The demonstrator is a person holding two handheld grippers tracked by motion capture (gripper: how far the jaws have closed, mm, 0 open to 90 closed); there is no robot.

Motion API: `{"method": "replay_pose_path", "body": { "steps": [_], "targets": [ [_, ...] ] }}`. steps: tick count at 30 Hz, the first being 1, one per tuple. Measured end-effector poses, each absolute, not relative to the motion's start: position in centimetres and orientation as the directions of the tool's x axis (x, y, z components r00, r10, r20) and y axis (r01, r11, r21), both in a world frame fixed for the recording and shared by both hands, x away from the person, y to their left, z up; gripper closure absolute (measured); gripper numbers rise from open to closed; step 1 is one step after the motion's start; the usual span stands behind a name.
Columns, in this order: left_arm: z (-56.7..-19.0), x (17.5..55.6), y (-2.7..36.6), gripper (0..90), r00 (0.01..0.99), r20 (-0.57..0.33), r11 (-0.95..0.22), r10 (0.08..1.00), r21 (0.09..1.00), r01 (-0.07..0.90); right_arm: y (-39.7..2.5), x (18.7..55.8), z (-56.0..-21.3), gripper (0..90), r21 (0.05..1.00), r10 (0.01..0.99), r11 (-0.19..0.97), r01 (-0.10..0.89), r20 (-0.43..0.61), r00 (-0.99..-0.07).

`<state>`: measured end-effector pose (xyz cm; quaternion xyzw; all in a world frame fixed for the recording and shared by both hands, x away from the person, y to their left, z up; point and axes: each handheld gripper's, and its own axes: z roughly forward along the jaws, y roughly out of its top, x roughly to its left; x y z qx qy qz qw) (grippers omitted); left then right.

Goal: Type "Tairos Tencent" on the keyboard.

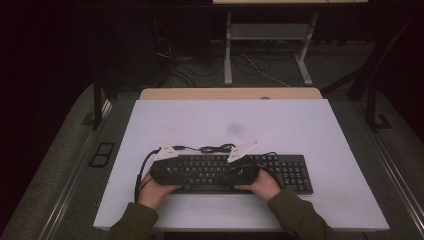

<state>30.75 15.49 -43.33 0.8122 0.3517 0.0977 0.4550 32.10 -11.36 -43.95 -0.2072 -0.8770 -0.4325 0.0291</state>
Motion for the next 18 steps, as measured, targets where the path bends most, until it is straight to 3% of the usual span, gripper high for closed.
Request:
{"method": "replay_pose_path", "body": {
  "steps": [7,18],
  "targets": [
    [-43.27,30.69,15.56,26.4,0.735,-0.162,-0.337,0.658,0.81,0.48,-11.73,32.3,-43.76,80.8,0.762,0.338,0.51,0.399,0.249,-0.908],
    [-43.01,30.36,15.52,31.4,0.744,-0.16,-0.345,0.649,0.81,0.475,-12.35,32.68,-43.48,53.0,0.785,0.35,0.45,0.425,0.283,-0.893]
  ]
}}
